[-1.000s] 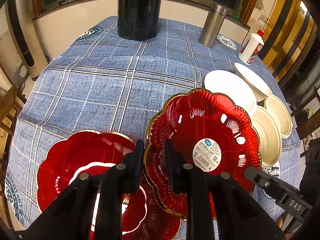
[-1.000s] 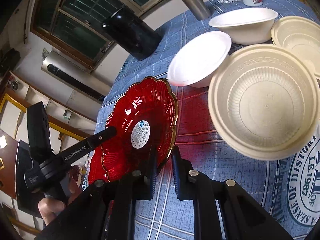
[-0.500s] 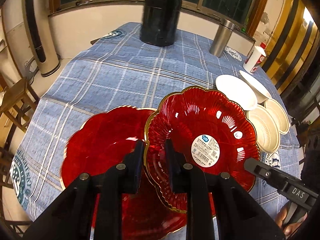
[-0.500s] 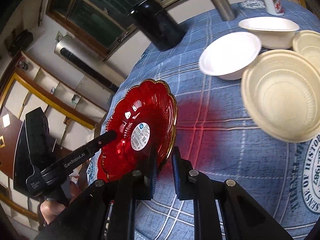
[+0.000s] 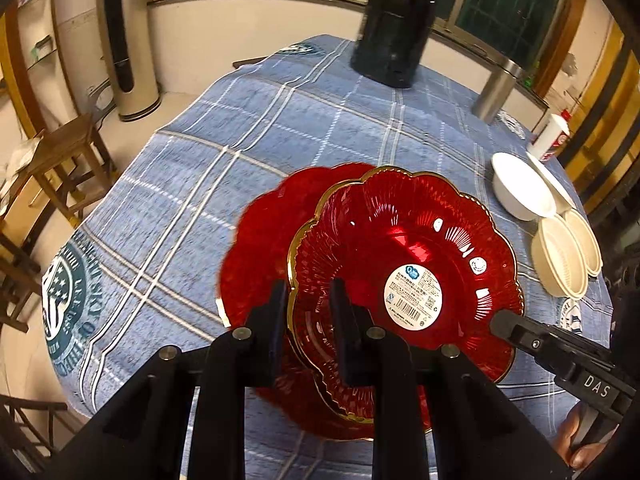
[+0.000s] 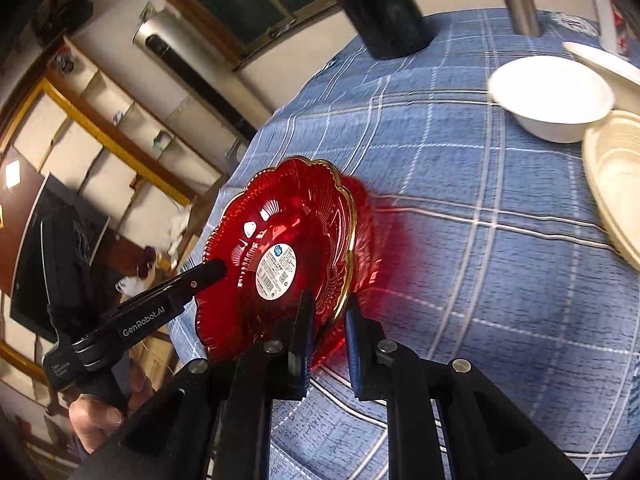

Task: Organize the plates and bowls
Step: 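Lower the stickered red plate onto the gold-text red plate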

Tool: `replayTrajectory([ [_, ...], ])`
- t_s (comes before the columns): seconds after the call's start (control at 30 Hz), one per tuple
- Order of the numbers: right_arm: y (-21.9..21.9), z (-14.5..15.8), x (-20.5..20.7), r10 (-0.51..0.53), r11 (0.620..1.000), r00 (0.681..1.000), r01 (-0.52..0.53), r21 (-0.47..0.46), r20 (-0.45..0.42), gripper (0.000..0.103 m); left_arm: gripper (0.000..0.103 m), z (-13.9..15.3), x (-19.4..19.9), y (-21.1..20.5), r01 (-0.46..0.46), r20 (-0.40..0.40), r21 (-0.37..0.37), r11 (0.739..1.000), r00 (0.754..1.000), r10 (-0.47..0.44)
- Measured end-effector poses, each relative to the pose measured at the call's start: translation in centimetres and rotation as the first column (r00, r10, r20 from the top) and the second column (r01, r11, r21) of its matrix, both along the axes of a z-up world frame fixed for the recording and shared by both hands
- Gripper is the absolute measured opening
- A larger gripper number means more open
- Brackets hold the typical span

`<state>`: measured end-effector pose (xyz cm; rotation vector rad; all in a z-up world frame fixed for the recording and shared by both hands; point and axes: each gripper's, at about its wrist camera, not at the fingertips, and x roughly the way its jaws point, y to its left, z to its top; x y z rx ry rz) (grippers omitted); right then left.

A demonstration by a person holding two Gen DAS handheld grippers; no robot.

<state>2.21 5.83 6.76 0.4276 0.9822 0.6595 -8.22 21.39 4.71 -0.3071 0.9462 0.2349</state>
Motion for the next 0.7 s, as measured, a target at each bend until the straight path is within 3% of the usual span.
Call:
replayTrajectory([
  [0.43,2.8,-0.3,1.5,0.049,0.994,0.999,-0.048,-0.102,0.002,0.014,0.019,-1.9,-0.3,1.1,-0.022,-0.021,0.027,0.999,1.0,0.022],
  [0.7,4.4,-0.3,1.9,0.078,0.977,0.997,-0.074,-0.199,0.014,0.014,0.019,-1.8,-0.5,0.9,-0.005,-0.019,0.098,0.995,1.0,0.007],
])
